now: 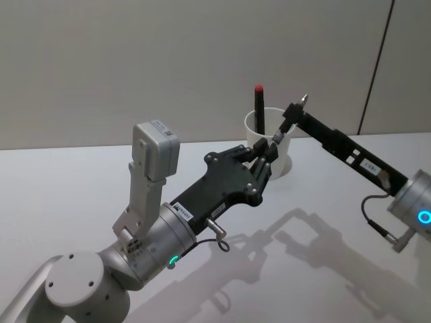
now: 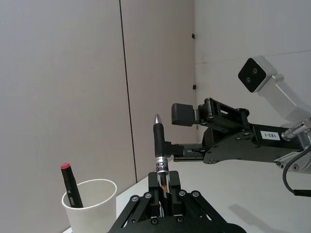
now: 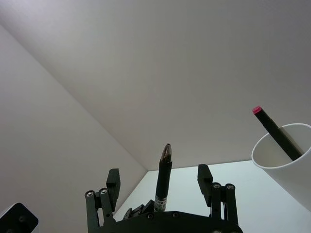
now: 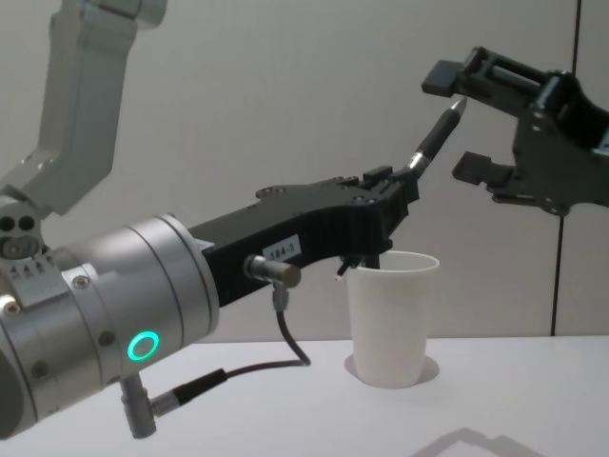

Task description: Place the pen into the pen holder.

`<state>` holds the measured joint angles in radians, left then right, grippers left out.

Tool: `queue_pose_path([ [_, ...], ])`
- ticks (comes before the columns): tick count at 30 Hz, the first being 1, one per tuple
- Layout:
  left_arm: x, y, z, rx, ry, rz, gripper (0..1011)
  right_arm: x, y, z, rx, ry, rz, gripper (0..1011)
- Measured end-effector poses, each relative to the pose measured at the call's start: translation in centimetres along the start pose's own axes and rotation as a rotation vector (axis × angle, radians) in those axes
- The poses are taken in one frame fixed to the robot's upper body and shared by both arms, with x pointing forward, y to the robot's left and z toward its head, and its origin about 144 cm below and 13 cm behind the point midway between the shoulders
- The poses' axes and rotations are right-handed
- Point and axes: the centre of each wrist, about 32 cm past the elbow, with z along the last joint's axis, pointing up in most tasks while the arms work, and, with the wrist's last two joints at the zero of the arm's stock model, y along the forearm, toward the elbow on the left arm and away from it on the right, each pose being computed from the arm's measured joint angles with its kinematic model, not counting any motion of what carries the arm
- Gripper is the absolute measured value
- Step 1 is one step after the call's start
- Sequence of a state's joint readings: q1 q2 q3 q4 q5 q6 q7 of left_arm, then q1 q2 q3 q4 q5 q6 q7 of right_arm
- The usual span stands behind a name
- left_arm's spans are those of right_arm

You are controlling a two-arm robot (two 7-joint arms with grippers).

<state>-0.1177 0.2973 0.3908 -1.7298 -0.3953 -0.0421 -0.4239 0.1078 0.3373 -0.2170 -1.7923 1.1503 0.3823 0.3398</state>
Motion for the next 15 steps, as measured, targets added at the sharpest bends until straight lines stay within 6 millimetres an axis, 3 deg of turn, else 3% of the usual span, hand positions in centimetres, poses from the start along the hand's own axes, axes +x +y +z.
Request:
queue_pose_path([
  [15, 0.0, 0.0, 0.0, 0.000, 0.000, 0.000, 133, -0.4, 1.7, -0.9, 0.011, -0.019, -0.010, 1001],
])
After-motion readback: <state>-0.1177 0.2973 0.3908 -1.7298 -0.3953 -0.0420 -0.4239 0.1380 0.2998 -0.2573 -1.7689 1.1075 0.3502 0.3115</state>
